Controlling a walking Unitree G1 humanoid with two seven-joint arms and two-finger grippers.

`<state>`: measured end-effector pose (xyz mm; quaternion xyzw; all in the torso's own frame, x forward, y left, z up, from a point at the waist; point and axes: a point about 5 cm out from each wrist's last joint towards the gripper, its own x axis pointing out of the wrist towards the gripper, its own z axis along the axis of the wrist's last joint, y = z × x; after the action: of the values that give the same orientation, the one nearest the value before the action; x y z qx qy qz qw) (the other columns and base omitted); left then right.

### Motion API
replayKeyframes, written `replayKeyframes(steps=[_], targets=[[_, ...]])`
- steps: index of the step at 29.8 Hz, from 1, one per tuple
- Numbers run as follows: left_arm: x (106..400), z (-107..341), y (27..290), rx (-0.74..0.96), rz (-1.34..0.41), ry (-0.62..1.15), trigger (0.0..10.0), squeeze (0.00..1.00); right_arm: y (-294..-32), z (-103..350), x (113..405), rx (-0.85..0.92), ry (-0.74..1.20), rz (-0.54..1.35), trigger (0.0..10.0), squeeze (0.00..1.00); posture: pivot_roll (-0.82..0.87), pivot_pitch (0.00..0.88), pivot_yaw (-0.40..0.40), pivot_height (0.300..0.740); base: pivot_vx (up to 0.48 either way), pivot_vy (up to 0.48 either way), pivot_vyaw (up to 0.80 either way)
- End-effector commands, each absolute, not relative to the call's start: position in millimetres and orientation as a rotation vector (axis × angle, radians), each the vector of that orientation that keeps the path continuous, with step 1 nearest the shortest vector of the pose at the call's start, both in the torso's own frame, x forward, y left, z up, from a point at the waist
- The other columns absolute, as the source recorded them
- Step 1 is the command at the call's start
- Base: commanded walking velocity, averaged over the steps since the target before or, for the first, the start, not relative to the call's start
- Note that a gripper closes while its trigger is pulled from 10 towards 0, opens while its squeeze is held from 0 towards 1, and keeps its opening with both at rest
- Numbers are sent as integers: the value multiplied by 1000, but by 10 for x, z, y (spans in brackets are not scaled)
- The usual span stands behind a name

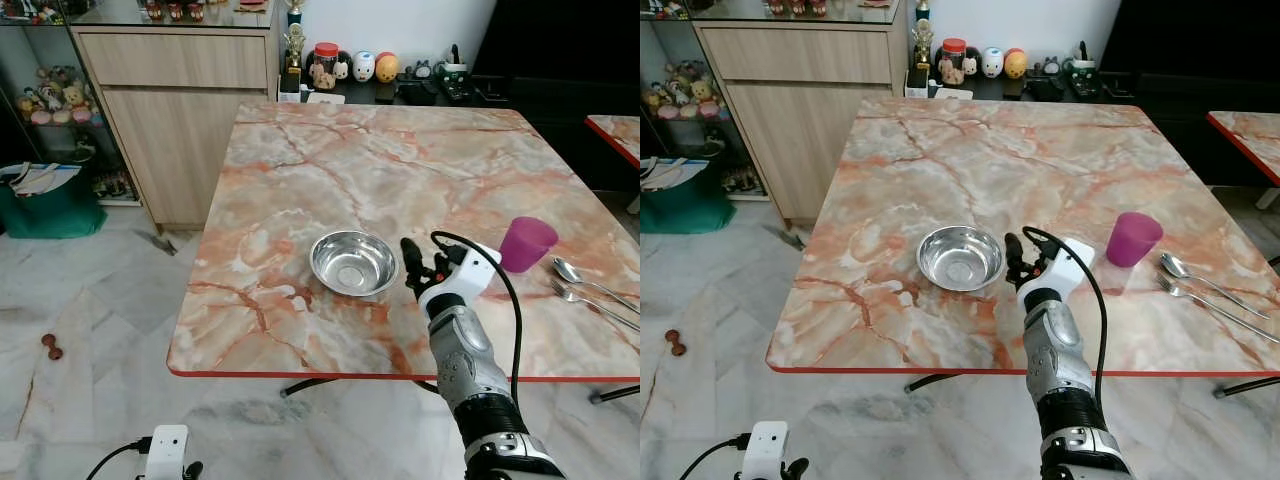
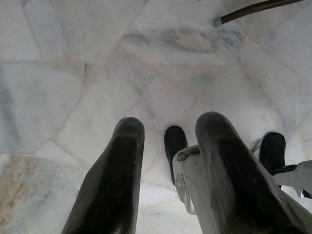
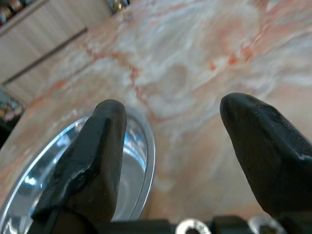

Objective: Setting the table

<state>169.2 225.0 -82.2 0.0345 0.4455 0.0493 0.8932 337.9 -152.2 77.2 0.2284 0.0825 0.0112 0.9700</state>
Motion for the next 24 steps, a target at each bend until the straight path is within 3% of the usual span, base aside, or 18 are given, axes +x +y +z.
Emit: replayKeyframes(steps=[1,24], targets=[[1651,-839,2262,81,94,940,10000,0,-1506,755,3404,425,211,47,10000,0,-20,0,-53,740,0,0,0],[1609,-852,2279,101,75,955,10000,0,-1430,661,3393,474,299,98,10000,0,-18,0,-55,740,0,0,0]])
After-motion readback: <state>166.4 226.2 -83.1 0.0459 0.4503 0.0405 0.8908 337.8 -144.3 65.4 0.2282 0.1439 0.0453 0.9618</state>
